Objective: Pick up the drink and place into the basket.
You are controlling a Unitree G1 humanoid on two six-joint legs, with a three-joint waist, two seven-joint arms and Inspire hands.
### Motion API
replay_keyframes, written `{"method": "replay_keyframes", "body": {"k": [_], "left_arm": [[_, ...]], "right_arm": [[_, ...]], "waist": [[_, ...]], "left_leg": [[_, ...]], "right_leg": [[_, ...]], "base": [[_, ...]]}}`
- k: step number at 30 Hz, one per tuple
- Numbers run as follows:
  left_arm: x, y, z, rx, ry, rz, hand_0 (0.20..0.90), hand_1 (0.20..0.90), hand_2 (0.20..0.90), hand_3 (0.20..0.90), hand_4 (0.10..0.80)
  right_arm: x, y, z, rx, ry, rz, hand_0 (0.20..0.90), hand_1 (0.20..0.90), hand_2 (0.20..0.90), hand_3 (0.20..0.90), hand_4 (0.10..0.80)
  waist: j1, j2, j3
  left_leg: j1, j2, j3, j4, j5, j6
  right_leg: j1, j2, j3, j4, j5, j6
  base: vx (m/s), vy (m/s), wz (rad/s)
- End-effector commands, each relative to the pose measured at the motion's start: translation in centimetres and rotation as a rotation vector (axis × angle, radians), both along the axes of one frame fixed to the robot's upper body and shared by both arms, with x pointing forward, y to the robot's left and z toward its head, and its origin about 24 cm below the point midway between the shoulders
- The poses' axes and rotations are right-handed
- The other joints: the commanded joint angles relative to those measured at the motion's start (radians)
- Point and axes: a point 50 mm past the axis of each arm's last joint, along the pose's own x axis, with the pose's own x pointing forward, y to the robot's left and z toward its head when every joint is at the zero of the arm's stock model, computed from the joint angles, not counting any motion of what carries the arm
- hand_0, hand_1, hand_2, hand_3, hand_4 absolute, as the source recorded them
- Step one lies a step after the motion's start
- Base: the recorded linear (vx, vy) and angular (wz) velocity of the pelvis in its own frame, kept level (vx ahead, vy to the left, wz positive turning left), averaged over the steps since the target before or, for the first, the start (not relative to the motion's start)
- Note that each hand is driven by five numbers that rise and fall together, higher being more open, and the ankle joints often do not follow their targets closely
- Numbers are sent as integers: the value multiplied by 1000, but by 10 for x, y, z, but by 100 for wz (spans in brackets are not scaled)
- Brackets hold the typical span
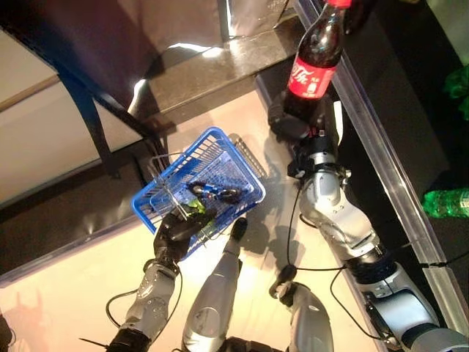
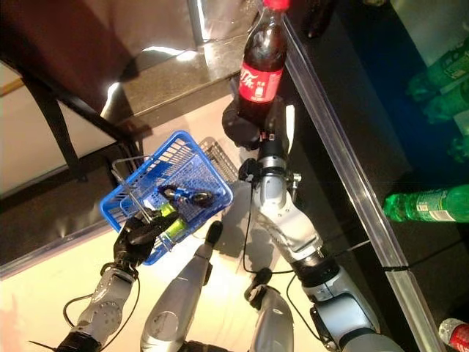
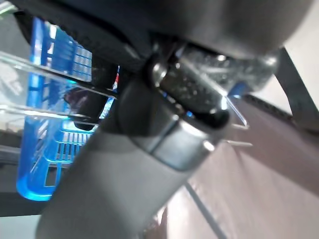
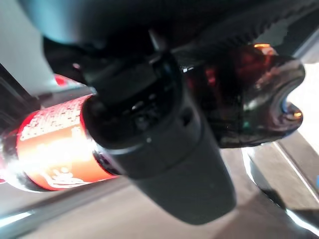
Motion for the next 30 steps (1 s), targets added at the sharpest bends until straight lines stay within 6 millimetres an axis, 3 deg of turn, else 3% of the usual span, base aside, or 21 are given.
{"method": "replay_keyframes", "body": {"k": [1,10,20,26,30], "left_arm": [[5,-27,132,3,-690,-211,300,300,300,200,100],[-7,-43,174,61,-871,-425,300,300,300,200,100],[-8,-54,196,83,-936,-586,300,300,300,200,100],[-10,-57,204,95,-1014,-648,300,300,300,200,100],[-14,-65,218,78,-1109,-726,300,300,300,200,100]], "right_arm": [[-33,22,84,41,-435,147,300,300,300,200,100],[-23,44,52,11,-281,244,300,300,300,200,100],[-20,80,37,36,-172,389,300,300,300,200,100],[-10,91,21,-61,-116,346,300,300,300,200,100],[2,95,7,-160,-66,262,300,300,300,200,100]], "waist": [[33,65,-23],[71,58,-23],[109,38,-23],[128,30,-23],[140,46,-23]], "left_leg": [[101,-13,-55,53,-111,10],[91,-22,-90,36,-96,10],[105,-21,-128,3,-76,-2],[133,-24,-138,4,-101,-5],[149,-33,-150,0,-100,-5]], "right_leg": [[34,12,-15,-61,121,-44],[42,13,-49,-77,132,-41],[73,25,-70,-105,139,-40],[92,24,-72,-82,104,-40],[108,11,-85,-69,95,-44]], "base": [[-21,-36,20],[0,-61,15],[21,-89,16],[44,-63,5],[17,-1,1]]}}
